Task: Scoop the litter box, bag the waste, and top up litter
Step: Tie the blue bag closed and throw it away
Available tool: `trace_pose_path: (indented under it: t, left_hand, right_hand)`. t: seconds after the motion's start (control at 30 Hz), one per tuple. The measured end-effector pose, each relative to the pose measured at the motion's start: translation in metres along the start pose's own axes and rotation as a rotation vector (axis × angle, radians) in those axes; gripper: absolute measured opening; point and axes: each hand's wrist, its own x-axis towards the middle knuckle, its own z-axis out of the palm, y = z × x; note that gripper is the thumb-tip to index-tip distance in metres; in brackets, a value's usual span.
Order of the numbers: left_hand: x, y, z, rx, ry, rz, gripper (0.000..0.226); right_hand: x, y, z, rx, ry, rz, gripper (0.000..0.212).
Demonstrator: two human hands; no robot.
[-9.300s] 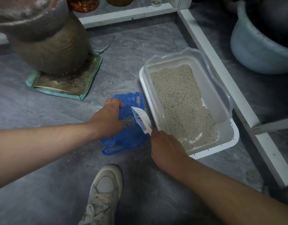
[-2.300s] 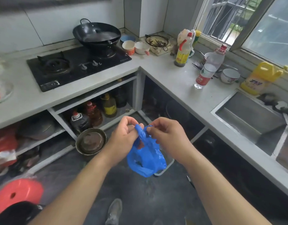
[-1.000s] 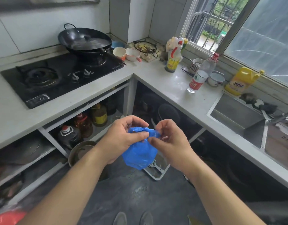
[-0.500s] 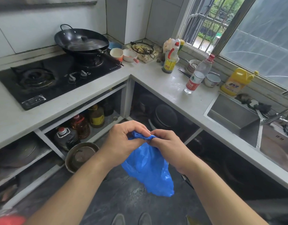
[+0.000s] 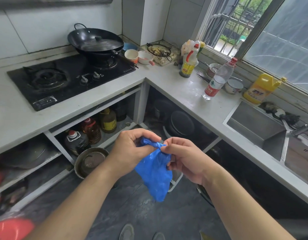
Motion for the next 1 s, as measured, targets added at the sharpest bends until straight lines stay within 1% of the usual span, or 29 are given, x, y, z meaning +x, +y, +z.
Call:
trace_pose_path:
  t: [0.1,0.17,0.3,0.43,0.6,0.67,0.73,0.8,0.9,1.0]
  left_hand:
    - [-0.004,-0.001,0.006,0.064,-0.014,-0.066,0.027]
    - [-0.007,-0.001,0.01,0.088,-0.02,-0.097,0.03]
    - [-0.014,0.003,0.029,0.089,0.002,-0.131,0.025]
    - [-0.025,0.008,0.061,0.095,0.097,-0.143,0.021]
    - [-0.051,0.01,0.108,0.15,0.258,-0.182,0.016]
    - [-0.066,0.012,0.121,0.171,0.318,-0.179,0.015]
    - [-0.083,0.015,0.128,0.212,0.379,-0.16,0.015]
    - [-0.104,0.02,0.132,0.233,0.45,-0.137,0.015]
    - [-0.138,0.027,0.13,0.243,0.561,-0.109,0.016]
    - [-0.173,0.032,0.125,0.233,0.658,-0.107,0.018]
  right_hand:
    - [-0.001,0.002,-0.005,-0.112,0.014,-0.054,0.01]
    - [-0.003,0.004,-0.01,-0.17,0.033,-0.099,0.012]
    - [-0.011,0.008,-0.029,-0.235,0.031,-0.162,0.013]
    - [-0.026,0.014,-0.052,-0.399,0.034,-0.226,0.015]
    - [-0.041,0.032,-0.075,-0.641,-0.02,-0.388,0.024]
    - [-0.047,0.036,-0.08,-0.583,-0.093,-0.345,0.021]
    - [-0.054,0.039,-0.081,-0.399,-0.227,-0.24,0.014]
    - [-0.063,0.042,-0.075,-0.246,-0.346,-0.144,0.014]
    - [-0.074,0.047,-0.056,-0.228,-0.444,-0.09,0.021]
    - [-0.085,0.055,-0.033,-0.253,-0.524,-0.098,0.024]
